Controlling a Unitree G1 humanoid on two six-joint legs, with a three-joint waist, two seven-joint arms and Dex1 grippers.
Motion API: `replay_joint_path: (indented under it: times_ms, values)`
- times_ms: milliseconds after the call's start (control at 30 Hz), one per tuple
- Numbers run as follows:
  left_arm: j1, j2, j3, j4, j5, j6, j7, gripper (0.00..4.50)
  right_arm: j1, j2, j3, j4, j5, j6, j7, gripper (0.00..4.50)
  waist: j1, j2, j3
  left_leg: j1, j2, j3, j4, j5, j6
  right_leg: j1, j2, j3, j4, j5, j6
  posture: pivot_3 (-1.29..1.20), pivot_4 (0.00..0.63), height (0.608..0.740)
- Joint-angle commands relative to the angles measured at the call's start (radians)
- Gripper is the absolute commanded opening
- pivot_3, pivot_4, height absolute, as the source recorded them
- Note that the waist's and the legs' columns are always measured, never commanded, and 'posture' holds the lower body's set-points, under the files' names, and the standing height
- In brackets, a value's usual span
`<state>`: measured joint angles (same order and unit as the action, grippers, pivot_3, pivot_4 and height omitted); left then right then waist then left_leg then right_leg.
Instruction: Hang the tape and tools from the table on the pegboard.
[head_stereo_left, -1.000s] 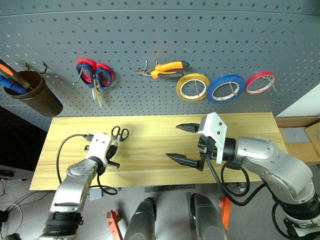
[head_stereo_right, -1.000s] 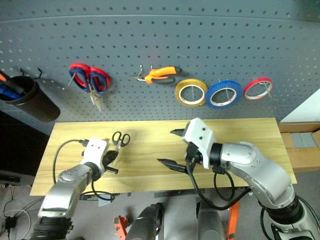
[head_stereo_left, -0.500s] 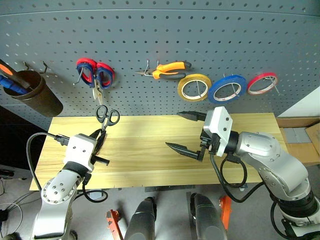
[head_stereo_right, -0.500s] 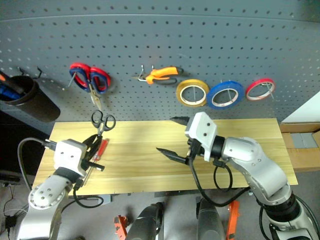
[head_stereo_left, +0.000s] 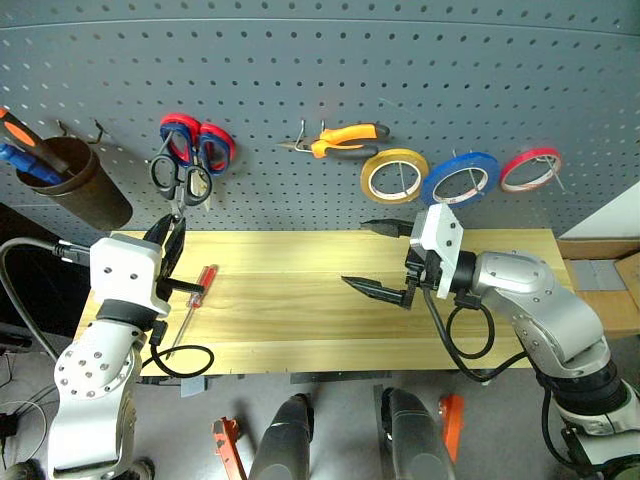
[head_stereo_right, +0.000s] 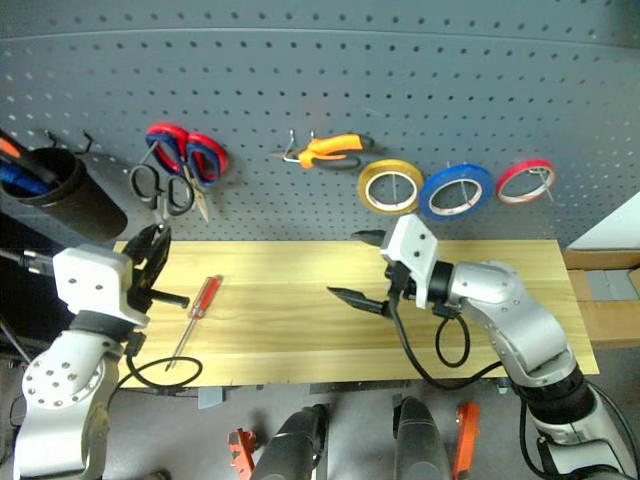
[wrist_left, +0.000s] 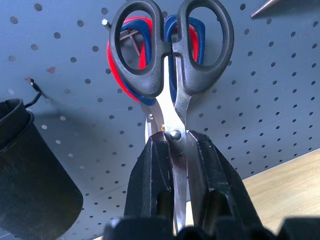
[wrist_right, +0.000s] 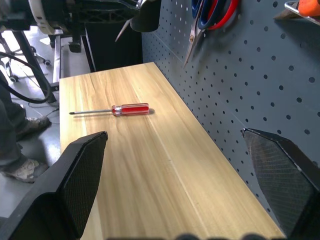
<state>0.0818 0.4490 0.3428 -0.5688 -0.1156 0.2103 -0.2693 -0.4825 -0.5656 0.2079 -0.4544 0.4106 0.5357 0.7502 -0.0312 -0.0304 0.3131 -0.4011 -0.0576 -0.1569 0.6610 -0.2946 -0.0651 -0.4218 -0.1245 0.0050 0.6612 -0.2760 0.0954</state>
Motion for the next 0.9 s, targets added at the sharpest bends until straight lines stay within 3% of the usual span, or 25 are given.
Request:
replay_joint_path:
  times_ms: [33,567,900]
  values:
    - [0.037,-0.004,-0.008,-0.063,0.017,-0.045,-0.009,0.10,0.005,0.004,-0.011,-0.024,-0.009,-0.034,0.016,4.50,0.001,0.000,-0.001,0.000,0.000,0.000,0.000,0.000,0.000,0.000,0.000,0.000,0.000,0.000,0.000,0.03,0.257,0.740]
    - [0.000,-0.016,0.042,-0.061,0.035,-0.046,0.033,0.10,0.050,-0.009,-0.004,-0.010,-0.062,-0.076,0.055,4.50,0.004,-0.003,-0.009,0.000,0.000,0.000,0.001,0.000,-0.001,0.000,0.000,0.000,0.002,0.000,0.000,0.04,0.240,0.740]
    - [-0.138,0.010,-0.010,0.050,-0.015,0.039,-0.012,0.10,0.037,0.012,-0.004,-0.022,-0.064,-0.057,0.058,4.50,0.006,-0.005,-0.011,0.001,0.000,-0.001,0.004,0.001,-0.001,0.001,0.000,-0.001,0.004,0.000,0.000,0.02,0.254,0.740]
